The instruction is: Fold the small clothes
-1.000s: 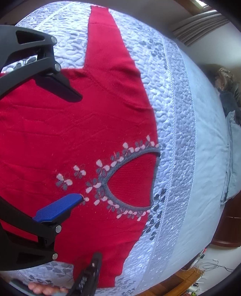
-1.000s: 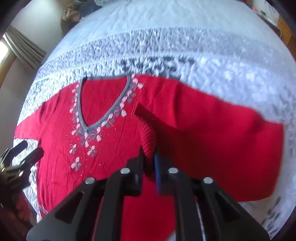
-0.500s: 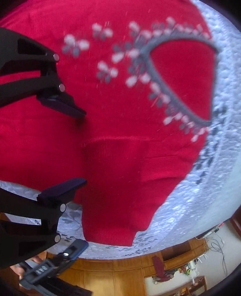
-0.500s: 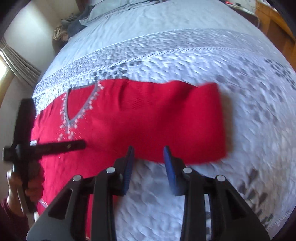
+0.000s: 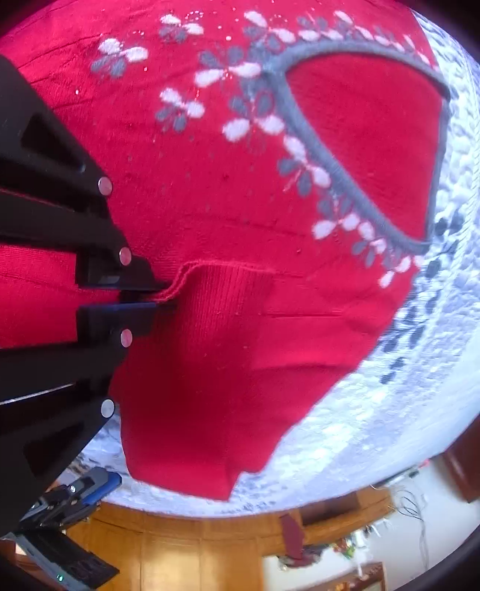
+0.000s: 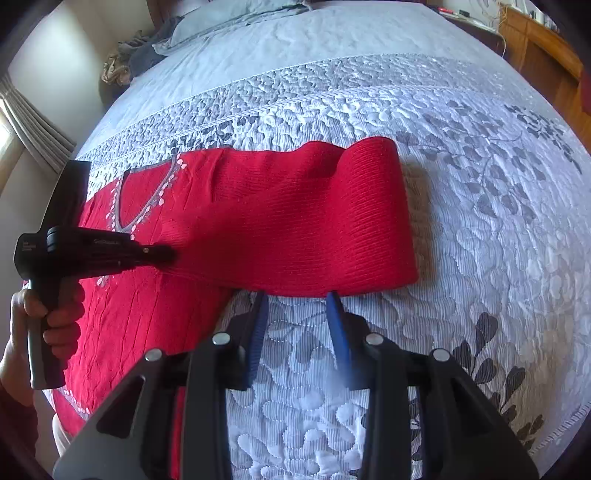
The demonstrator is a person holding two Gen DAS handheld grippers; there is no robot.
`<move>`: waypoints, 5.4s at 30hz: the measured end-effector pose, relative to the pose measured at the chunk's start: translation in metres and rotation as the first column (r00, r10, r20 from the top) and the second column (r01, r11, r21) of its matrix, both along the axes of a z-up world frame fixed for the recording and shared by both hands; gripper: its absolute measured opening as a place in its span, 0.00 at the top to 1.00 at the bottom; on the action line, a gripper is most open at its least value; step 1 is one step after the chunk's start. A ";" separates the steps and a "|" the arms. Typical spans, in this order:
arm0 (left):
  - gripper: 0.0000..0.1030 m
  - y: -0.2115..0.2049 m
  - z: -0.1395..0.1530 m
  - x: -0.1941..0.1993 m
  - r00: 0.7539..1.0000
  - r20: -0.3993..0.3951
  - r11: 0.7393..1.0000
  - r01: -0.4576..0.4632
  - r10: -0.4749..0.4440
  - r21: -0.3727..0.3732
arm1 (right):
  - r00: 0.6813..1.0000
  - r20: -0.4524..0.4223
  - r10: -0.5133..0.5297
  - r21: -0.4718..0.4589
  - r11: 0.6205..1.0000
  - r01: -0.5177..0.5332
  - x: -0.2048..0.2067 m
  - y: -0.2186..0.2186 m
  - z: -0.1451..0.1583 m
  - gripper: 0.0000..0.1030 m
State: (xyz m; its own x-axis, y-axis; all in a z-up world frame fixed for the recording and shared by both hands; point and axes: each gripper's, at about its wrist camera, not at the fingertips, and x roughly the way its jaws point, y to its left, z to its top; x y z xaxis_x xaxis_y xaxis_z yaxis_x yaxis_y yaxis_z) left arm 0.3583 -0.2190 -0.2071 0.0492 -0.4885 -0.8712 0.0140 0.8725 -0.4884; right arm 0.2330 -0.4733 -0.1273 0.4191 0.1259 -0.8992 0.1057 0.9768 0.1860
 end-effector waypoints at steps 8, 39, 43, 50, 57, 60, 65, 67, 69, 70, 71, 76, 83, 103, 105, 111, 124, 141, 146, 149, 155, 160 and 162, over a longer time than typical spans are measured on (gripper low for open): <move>0.97 0.055 0.089 -0.010 0.959 0.270 0.996 -0.088 0.090 -0.017 | 0.999 0.018 -0.031 0.016 0.999 0.031 -0.001 -0.008 0.017 0.67; 0.94 0.268 0.013 0.015 0.920 0.230 0.923 -0.355 0.317 0.149 | 0.966 -0.257 0.037 0.045 0.999 -0.026 0.090 0.045 -0.053 0.82; 0.90 0.285 0.040 0.010 0.895 0.291 0.917 -0.383 0.338 0.113 | 0.983 -0.180 0.036 -0.037 0.998 -0.043 0.083 0.053 -0.025 0.73; 0.77 0.236 0.047 0.026 0.934 0.272 0.962 -0.263 0.233 0.078 | 0.985 -0.140 0.097 -0.023 0.995 -0.101 0.102 0.088 -0.015 0.73; 0.77 0.204 -0.007 0.033 0.976 0.182 0.958 -0.166 0.124 0.235 | 0.965 -0.259 0.039 0.014 0.999 -0.036 0.110 0.082 -0.073 0.77; 0.77 0.197 -0.006 0.033 0.978 0.188 0.953 -0.137 0.087 0.272 | 0.966 -0.259 0.011 0.040 0.999 -0.001 0.114 0.077 -0.077 0.77; 0.52 0.214 0.019 0.015 0.975 0.200 0.959 -0.141 0.092 0.245 | 0.979 -0.204 0.019 0.044 0.999 -0.010 0.097 0.086 -0.046 0.68; 0.40 0.233 0.032 -0.001 0.971 0.227 0.948 -0.135 0.069 0.288 | 0.983 -0.176 0.055 0.049 0.998 -0.047 0.084 0.093 -0.033 0.63; 0.38 0.271 0.040 -0.018 0.968 0.236 0.929 -0.164 0.087 0.331 | 0.981 -0.168 0.094 0.024 0.996 -0.091 0.075 0.104 -0.027 0.62; 0.37 0.293 0.042 -0.025 0.966 0.232 0.921 -0.192 0.116 0.339 | 0.979 -0.168 0.117 0.010 0.993 -0.117 0.071 0.111 -0.026 0.62; 0.37 0.322 0.043 -0.031 0.960 0.224 0.906 -0.238 0.166 0.351 | 0.976 -0.174 0.132 0.000 0.991 -0.134 0.068 0.117 -0.027 0.62; 0.37 0.449 0.044 -0.054 0.900 0.194 0.798 -0.436 0.391 0.415 | 0.969 -0.198 0.149 -0.035 0.987 -0.159 0.070 0.134 -0.033 0.62; 0.37 0.580 0.042 -0.062 0.783 0.174 0.666 -0.605 0.597 0.436 | 0.966 -0.210 0.153 -0.045 0.985 -0.166 0.087 0.155 -0.038 0.63; 0.94 0.560 0.087 -0.022 0.707 0.395 0.703 -0.686 0.586 0.187 | 0.962 -0.200 0.186 -0.072 0.976 -0.204 0.088 0.169 -0.047 0.58; 0.94 0.526 0.101 -0.011 0.738 0.428 0.755 -0.633 0.522 0.170 | 0.963 -0.193 0.186 -0.064 0.977 -0.201 0.083 0.166 -0.045 0.57; 0.94 0.404 0.133 -0.004 0.826 0.463 0.898 -0.421 0.322 0.127 | 0.968 -0.175 0.180 -0.052 0.980 -0.191 0.065 0.152 -0.039 0.57; 0.94 0.148 0.105 -0.014 0.885 0.463 0.993 -0.097 0.052 0.073 | 0.978 -0.149 0.142 -0.039 0.988 -0.150 0.039 0.113 -0.034 0.56; 0.34 0.133 0.077 -0.074 0.908 0.379 0.954 0.063 -0.177 0.293 | 0.968 -0.175 0.178 0.029 0.984 -0.175 0.028 0.129 -0.051 0.50; 0.40 0.212 0.043 -0.058 0.951 0.302 0.909 -0.061 -0.074 0.413 | 0.953 -0.221 0.206 0.015 0.978 -0.208 0.030 0.148 -0.063 0.48; 0.40 0.237 0.013 -0.046 0.977 0.209 0.906 -0.053 -0.040 0.420 | 0.943 -0.267 0.199 -0.020 0.977 -0.212 0.035 0.155 -0.074 0.46; 0.40 0.253 0.002 -0.043 0.983 0.184 0.931 -0.048 -0.020 0.361 | 0.928 -0.327 0.180 -0.042 0.978 -0.205 0.054 0.170 -0.062 0.50; 0.40 0.265 0.035 -0.045 0.973 0.231 0.943 -0.061 -0.017 0.326 | 0.935 -0.224 0.275 0.046 0.961 -0.272 0.090 0.223 -0.010 0.53; 0.39 0.273 0.047 -0.039 0.969 0.248 0.941 -0.080 -0.004 0.328 | 0.929 -0.202 0.310 0.033 0.950 -0.309 0.111 0.253 0.002 0.53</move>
State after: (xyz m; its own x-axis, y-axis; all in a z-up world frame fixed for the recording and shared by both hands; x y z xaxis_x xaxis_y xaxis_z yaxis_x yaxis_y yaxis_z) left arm 0.3197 0.0535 -0.1602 0.2912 -0.1659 -0.9422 0.0581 0.9861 -0.1557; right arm 0.3435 -0.2200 -0.1251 0.1684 0.2209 -0.9607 -0.1664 0.9670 0.1932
